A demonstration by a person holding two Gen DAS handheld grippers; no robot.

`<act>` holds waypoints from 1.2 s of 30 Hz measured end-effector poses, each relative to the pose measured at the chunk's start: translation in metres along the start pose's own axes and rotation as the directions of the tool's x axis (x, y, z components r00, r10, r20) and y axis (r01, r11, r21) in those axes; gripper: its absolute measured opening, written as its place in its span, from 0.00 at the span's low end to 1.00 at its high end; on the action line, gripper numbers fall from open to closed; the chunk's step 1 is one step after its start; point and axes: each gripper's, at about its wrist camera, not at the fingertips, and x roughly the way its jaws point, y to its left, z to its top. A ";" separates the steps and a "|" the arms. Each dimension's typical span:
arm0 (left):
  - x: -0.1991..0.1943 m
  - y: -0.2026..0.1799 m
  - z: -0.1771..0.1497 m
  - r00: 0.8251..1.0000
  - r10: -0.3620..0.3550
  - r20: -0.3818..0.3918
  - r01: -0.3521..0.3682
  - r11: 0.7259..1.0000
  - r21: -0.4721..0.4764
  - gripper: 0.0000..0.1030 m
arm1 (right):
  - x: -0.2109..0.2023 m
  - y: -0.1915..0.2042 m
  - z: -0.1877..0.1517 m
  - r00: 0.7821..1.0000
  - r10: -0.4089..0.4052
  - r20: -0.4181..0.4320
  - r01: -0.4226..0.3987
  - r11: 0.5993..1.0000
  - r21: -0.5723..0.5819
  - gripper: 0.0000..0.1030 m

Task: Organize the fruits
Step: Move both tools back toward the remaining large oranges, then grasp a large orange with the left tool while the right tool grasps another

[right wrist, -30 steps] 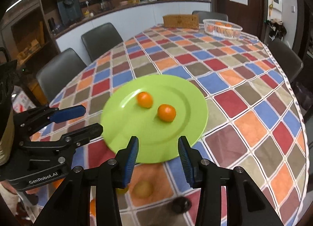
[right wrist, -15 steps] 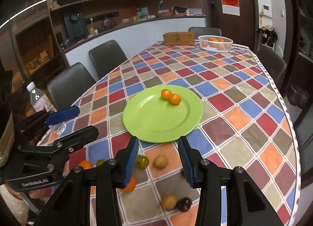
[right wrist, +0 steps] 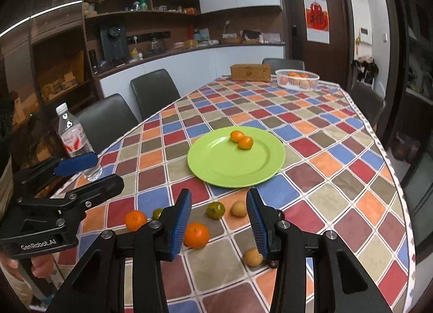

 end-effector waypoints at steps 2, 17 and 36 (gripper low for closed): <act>-0.002 0.004 -0.007 1.000 0.016 0.000 -0.016 1.000 0.006 0.69 | -0.001 0.005 -0.004 1.000 -0.003 0.010 0.003 1.000 0.000 0.51; 0.025 0.027 -0.054 0.991 0.055 -0.120 -0.055 0.998 0.008 0.69 | 0.039 0.028 -0.043 0.990 0.028 -0.139 -0.028 1.000 0.002 0.51; 0.077 0.039 -0.075 0.969 0.015 -0.246 -0.018 1.000 -0.010 0.61 | 0.093 0.023 -0.059 0.961 0.029 -0.274 -0.030 1.000 0.002 0.51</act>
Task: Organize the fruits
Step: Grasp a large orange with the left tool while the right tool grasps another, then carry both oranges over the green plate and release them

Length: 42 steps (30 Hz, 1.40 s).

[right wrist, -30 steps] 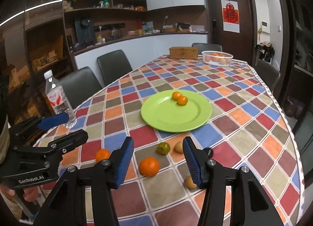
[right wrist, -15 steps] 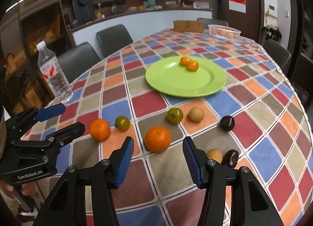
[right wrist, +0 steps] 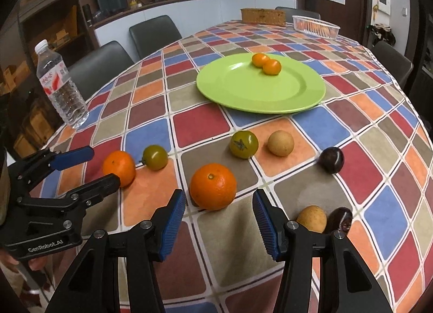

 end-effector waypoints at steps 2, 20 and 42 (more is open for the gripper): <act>0.003 0.000 0.000 1.000 -0.004 -0.004 0.004 1.000 -0.002 0.59 | 0.003 -0.001 0.001 1.000 0.002 -0.005 -0.002 1.000 0.004 0.51; 0.020 0.002 0.004 0.998 -0.026 -0.051 0.023 0.998 -0.065 0.38 | 0.018 0.005 0.005 0.999 0.027 -0.027 -0.027 0.999 -0.018 0.40; -0.024 -0.018 0.037 0.995 -0.045 0.086 0.047 0.999 -0.014 0.38 | -0.032 0.001 0.021 0.993 0.049 0.103 -0.046 0.999 -0.023 0.40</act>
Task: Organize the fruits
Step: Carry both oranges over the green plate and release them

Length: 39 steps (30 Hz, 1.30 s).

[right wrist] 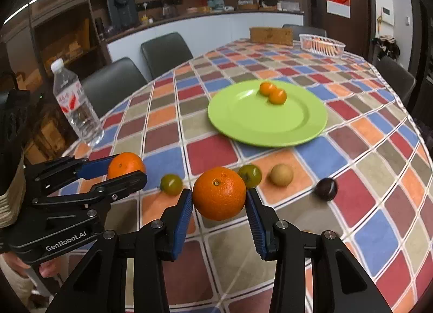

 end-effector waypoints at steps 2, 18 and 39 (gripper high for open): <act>-0.001 -0.003 0.006 1.000 -0.004 0.015 0.004 1.000 0.009 0.38 | -0.006 -0.002 0.005 1.000 -0.004 0.021 0.004 1.000 0.000 0.40; 0.011 -0.014 0.072 0.994 -0.058 0.097 0.054 0.998 0.038 0.38 | -0.016 -0.034 0.061 0.992 -0.022 0.121 0.020 1.000 0.015 0.40; 0.100 -0.002 0.146 0.992 -0.127 0.015 0.126 0.991 0.047 0.38 | 0.051 -0.084 0.131 1.000 -0.025 0.005 0.025 0.999 0.044 0.40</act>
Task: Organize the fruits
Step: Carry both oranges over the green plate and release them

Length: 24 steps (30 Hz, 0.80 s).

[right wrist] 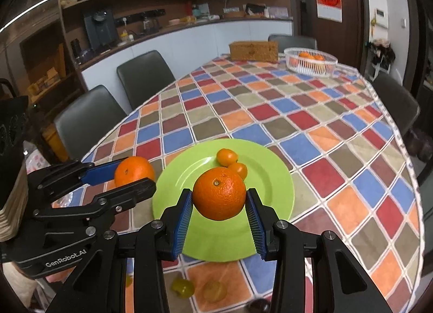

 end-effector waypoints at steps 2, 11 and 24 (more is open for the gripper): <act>0.012 0.004 0.004 1.000 -0.002 -0.025 0.002 1.000 -0.009 0.38 | 0.012 -0.007 0.004 1.000 0.006 -0.027 -0.005 1.000 0.016 0.40; 0.071 0.024 0.012 0.988 -0.021 -0.153 0.010 0.997 -0.072 0.38 | 0.060 -0.029 0.013 0.990 -0.005 -0.142 0.016 0.997 0.076 0.40; 0.094 0.032 0.011 0.978 -0.009 -0.209 -0.005 0.998 -0.067 0.42 | 0.089 -0.041 0.011 0.977 -0.010 -0.211 0.036 0.992 0.117 0.41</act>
